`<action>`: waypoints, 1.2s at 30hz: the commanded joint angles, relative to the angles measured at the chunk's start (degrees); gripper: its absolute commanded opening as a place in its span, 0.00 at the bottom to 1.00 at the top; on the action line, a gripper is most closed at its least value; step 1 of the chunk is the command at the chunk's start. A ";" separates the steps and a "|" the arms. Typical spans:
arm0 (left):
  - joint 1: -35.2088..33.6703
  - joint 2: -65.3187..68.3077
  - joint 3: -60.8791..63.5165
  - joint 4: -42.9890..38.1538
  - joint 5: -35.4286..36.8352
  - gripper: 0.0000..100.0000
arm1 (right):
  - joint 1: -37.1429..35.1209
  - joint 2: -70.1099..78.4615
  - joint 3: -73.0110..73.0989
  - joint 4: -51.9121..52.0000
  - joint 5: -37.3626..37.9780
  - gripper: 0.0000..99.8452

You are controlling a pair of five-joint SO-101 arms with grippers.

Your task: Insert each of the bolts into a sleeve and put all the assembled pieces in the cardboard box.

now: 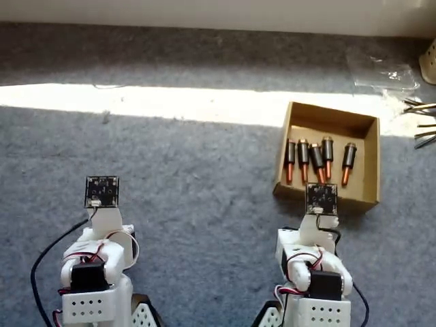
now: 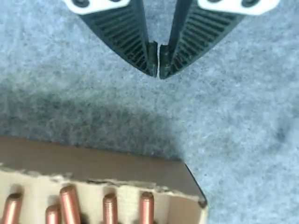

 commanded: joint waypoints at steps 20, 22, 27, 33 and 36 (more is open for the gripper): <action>5.58 0.40 1.27 0.44 0.35 0.01 | -0.48 -0.48 6.55 -0.13 -0.35 0.01; 5.58 0.40 1.27 0.44 0.35 0.01 | -0.48 -0.48 6.55 -0.13 -0.44 0.01; 5.41 0.40 1.27 0.44 0.35 0.01 | -0.48 -0.48 6.55 0.48 -0.53 0.01; 5.41 0.40 1.27 0.44 0.35 0.01 | -0.48 -0.48 6.55 0.48 -0.26 0.01; 5.41 0.40 1.27 0.44 0.35 0.01 | -0.48 -0.48 6.55 0.48 -0.26 0.01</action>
